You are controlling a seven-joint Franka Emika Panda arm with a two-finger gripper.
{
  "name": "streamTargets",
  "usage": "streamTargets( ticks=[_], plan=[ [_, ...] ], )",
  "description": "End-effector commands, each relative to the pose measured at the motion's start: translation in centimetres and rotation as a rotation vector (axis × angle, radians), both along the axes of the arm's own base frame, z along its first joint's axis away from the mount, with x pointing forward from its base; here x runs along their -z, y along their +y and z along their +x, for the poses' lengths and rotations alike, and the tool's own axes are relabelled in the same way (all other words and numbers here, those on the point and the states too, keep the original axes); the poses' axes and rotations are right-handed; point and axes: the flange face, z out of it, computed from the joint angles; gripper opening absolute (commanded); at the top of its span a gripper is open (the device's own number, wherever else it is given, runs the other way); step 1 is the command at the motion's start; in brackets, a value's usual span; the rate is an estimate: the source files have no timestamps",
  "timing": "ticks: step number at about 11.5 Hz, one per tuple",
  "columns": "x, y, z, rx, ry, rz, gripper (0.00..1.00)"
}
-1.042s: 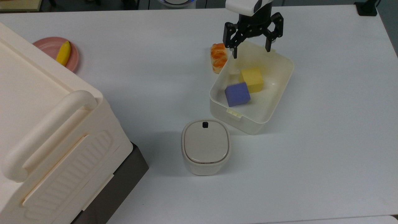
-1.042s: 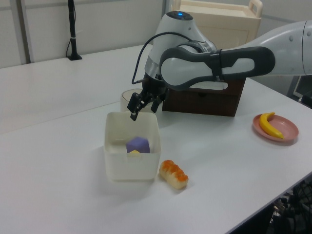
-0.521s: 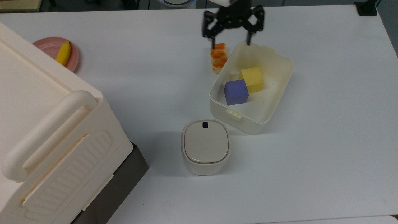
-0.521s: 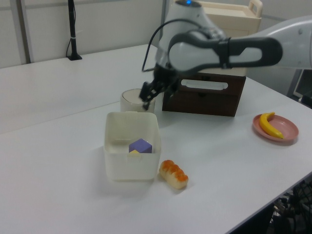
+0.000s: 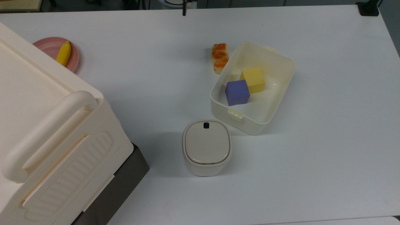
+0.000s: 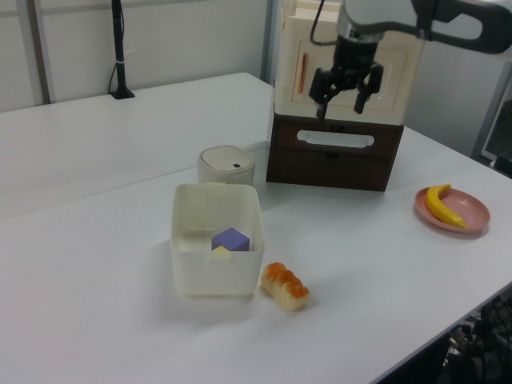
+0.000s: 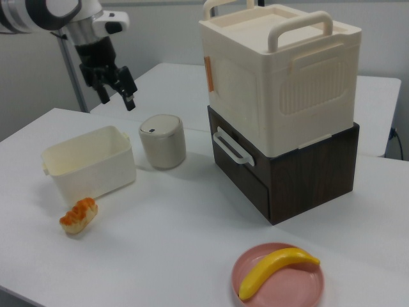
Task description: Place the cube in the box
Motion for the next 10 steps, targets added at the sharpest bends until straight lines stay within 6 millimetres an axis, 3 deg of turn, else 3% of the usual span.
streamTargets(
  ticks=[1,5,10],
  plan=[
    [-2.0,-1.7,-0.5,0.046,-0.001,0.030,1.00],
    [-1.7,-3.7,-0.5,0.081,0.006,0.080,1.00],
    [-1.0,-3.8,-0.4,0.083,0.014,0.082,1.00]
  ],
)
